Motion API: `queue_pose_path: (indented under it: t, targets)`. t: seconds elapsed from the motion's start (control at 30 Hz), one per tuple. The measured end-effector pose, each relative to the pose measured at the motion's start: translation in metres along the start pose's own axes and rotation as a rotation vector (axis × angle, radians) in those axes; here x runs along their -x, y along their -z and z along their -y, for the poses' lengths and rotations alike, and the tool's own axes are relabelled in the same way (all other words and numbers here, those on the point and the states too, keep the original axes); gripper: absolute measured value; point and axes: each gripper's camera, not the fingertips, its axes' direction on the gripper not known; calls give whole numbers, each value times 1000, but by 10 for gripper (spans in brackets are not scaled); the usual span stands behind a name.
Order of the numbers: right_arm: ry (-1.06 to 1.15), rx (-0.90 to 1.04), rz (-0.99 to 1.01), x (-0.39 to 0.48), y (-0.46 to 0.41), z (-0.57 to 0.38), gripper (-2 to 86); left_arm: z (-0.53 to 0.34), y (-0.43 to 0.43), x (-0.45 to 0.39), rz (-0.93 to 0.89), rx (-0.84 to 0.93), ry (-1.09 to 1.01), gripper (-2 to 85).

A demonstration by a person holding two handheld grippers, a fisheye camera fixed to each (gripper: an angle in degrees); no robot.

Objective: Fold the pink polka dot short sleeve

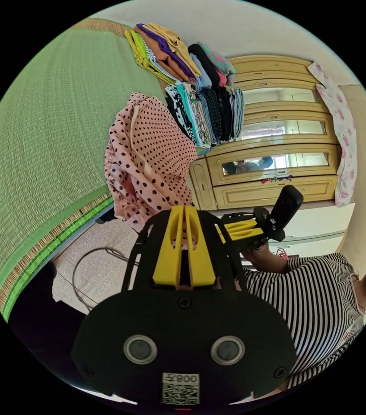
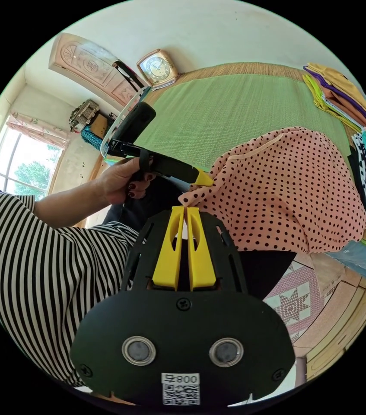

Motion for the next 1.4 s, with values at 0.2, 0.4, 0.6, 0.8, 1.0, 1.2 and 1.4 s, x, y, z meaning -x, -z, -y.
queue_pose_path:
  t: [0.2, 0.4, 0.6, 0.8, 1.0, 1.2, 1.4]
  targets:
    - [-119, -39, 24, -34, 9, -5, 30, 4, -7, -4, -7, -7, 5, 3]
    - [-183, -95, 115, -59, 10, 18, 76, 10, -15, -9, -32, -17, 12, 1]
    - [-218, -74, 51, -74, 1, 45, 87, 19, -31, -33, -22, 15, -47, 1]
    - [-305, 10, 55, -97, -22, 49, 86, 28, -48, -57, 0, 47, -99, 3]
    - [-331, 23, 137, -105, -27, 31, 31, 41, -47, -76, -51, 60, -155, 13]
    - [-308, -55, 193, -101, 5, -3, 18, 91, -21, -78, -5, -8, -138, 76]
    - [-276, -84, 218, -95, 19, -23, 14, 179, -50, -87, 79, 86, -137, 113]
